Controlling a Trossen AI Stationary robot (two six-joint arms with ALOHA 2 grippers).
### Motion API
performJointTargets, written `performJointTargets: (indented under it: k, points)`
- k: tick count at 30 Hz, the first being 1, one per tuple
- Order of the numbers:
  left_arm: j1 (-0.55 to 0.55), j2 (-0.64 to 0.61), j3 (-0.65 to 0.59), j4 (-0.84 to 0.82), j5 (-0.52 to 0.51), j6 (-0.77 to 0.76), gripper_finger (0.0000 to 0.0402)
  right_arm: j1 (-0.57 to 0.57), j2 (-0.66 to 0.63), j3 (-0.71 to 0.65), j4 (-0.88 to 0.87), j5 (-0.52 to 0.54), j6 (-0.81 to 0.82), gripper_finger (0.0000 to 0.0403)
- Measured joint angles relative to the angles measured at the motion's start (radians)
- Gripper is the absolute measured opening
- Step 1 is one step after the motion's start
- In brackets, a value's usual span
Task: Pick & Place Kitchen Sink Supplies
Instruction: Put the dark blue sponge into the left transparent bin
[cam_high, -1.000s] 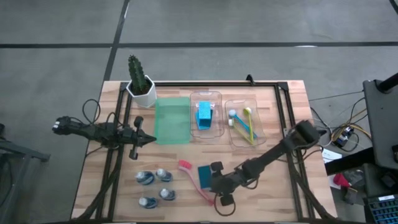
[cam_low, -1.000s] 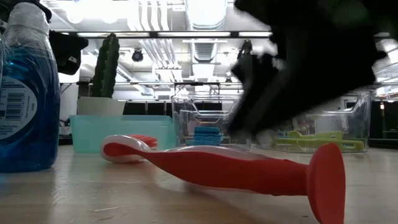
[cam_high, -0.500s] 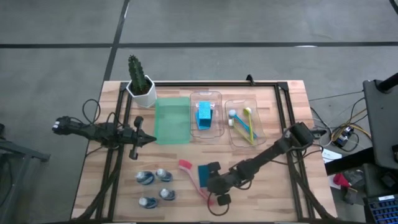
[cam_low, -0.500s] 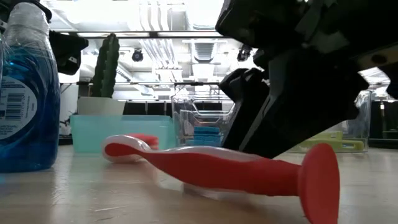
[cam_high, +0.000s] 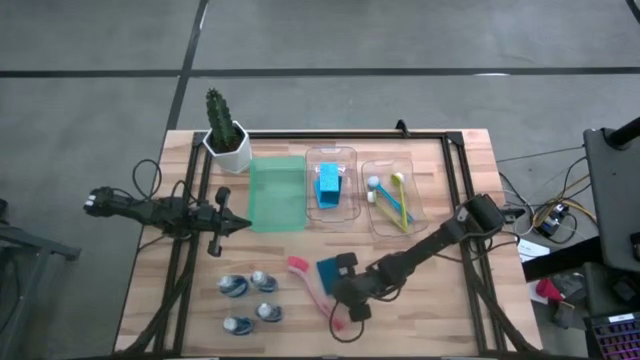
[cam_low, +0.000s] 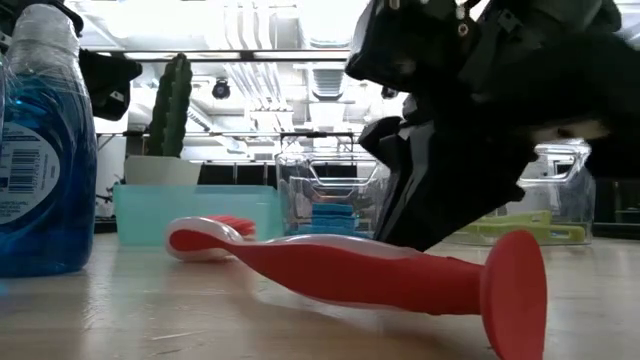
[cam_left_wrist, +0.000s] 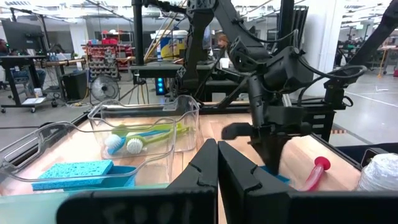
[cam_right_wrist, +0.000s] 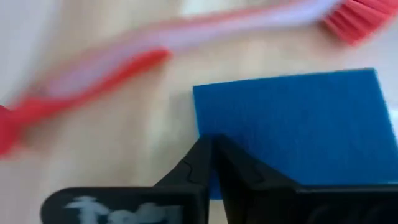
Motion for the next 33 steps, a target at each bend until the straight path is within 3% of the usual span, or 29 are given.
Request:
performJointTargets:
  k: [11,24,28,33]
  points:
    - [0.000,0.001,0.000,0.000,0.000,0.000,0.0003,-0.003,-0.063,0.174,-0.267,0.136,-0.073,0.0008]
    - [0.000,0.004,0.000,0.000,0.000,0.000,0.0003,-0.001,-0.092,0.290,-0.401,0.245,-0.134,0.0008]
    - [0.000,0.003,0.000,0.000,0.000,0.000,0.0003,-0.001,-0.093,0.300,-0.417,0.239,-0.134,0.0008]
    - [0.000,0.003,0.000,0.000,0.000,0.000,0.0003,-0.006,-0.086,0.285,-0.372,0.083,-0.059,0.0008]
